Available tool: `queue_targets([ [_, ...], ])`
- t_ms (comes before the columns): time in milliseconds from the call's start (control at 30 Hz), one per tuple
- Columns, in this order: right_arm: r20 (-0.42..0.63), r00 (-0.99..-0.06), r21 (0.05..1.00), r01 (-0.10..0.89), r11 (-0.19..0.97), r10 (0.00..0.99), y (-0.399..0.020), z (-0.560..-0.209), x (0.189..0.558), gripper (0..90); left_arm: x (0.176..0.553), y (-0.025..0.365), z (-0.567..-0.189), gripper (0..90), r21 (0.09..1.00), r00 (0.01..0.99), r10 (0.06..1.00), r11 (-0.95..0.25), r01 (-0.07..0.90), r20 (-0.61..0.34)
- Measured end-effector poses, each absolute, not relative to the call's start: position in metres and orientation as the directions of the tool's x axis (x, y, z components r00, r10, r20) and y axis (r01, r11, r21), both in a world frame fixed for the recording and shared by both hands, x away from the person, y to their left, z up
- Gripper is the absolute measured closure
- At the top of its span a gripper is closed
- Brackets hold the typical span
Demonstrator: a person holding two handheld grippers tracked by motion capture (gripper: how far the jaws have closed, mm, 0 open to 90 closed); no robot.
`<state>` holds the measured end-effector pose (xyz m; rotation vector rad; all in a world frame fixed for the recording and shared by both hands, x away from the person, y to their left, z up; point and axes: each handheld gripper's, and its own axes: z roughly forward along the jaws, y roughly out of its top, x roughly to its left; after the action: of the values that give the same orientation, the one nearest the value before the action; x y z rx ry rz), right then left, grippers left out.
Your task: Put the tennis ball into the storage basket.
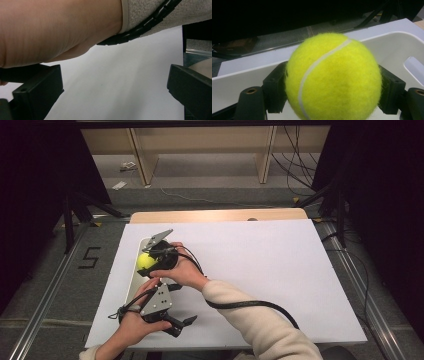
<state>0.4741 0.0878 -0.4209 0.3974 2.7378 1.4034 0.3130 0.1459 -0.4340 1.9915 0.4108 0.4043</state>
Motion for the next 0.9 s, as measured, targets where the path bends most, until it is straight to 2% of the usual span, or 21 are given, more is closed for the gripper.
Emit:
queue_targets([
  [900, 0.094, -0.964, 0.785, 0.224, 0.577, 0.248, 0.091, -0.4282, 0.4751, 25.9, 0.3127, 0.1459, -0.434, 0.0, 0.898, 0.885, 0.453, -0.426, 0.109, 0.108],
])
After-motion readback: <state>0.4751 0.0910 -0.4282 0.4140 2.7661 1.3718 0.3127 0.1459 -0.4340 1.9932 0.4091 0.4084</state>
